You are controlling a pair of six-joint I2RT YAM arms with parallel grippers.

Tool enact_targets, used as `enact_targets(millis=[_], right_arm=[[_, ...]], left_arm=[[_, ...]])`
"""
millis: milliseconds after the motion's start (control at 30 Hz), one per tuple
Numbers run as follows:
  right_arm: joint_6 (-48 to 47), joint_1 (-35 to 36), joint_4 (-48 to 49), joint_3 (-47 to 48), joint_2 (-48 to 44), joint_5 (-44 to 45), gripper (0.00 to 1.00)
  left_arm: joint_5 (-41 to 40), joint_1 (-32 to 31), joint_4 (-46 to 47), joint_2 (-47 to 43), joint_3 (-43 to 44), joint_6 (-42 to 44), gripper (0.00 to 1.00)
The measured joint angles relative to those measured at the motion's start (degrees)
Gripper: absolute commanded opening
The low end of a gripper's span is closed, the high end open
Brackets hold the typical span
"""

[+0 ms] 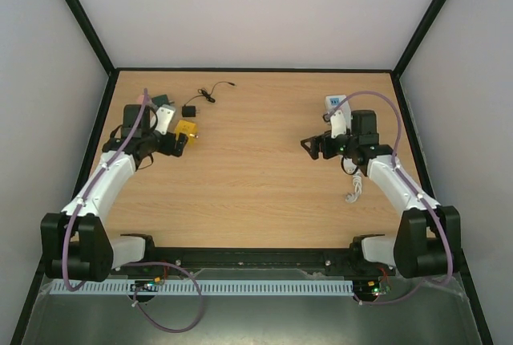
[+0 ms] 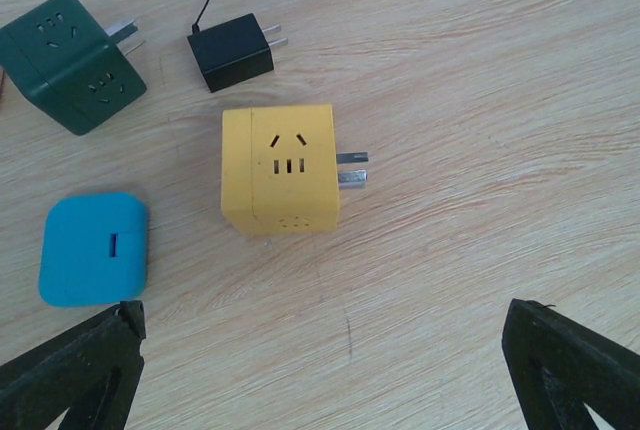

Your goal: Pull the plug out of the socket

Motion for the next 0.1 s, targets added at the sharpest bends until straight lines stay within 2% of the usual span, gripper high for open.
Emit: enact_targets(millis=[100], right_arm=[[0.0, 0.0, 0.9, -0.1, -0.7, 0.4, 0.98]], left_arm=[[0.1, 0.0, 0.7, 0.0, 0.0, -0.4, 1.0]])
